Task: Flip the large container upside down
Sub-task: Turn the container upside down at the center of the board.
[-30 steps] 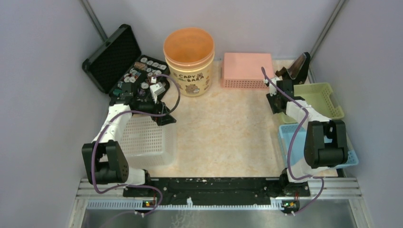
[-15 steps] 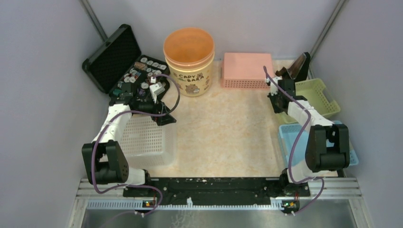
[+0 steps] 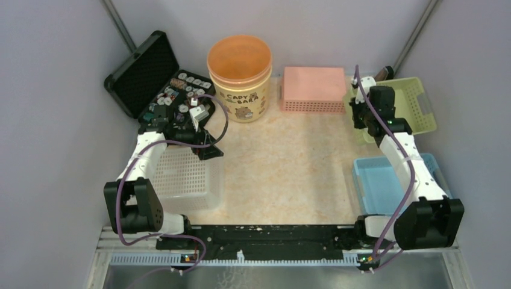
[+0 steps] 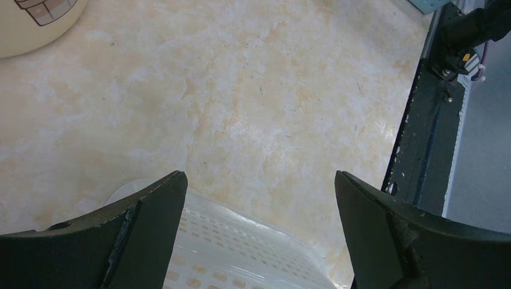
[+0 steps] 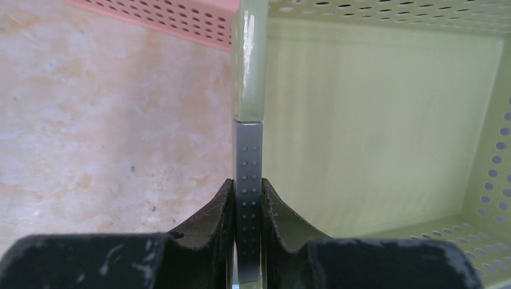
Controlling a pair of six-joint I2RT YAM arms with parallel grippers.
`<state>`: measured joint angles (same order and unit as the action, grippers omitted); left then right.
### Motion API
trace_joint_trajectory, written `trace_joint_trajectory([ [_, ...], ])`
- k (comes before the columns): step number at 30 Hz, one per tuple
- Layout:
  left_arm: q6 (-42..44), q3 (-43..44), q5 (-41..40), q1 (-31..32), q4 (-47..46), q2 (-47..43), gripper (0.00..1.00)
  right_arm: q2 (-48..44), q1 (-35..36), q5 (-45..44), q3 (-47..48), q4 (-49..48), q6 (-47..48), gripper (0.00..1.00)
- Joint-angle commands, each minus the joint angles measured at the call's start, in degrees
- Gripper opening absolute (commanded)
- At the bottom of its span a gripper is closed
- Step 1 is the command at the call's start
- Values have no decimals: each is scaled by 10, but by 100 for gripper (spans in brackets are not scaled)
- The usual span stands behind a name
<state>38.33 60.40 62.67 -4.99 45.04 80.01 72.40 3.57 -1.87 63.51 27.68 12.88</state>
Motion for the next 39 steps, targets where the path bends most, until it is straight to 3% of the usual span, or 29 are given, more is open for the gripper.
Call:
trace_joint_trajectory([
  [1, 15, 8, 24, -5, 5, -5, 99, -44, -4, 56, 57, 12, -44, 0],
  [17, 12, 9, 31, -5, 7, 2, 99, -93, -4, 406, 85, -30, -236, 0],
  [25, 16, 9, 46, -5, 8, 2, 99, -70, -4, 601, 45, -180, -443, 0],
  [33, 23, 25, 119, -4, 16, 23, 99, -59, -4, 667, -43, -407, -683, 0],
  [39, 41, 52, 146, 0, 37, 26, 99, -69, -4, 653, -113, -487, -783, 0],
])
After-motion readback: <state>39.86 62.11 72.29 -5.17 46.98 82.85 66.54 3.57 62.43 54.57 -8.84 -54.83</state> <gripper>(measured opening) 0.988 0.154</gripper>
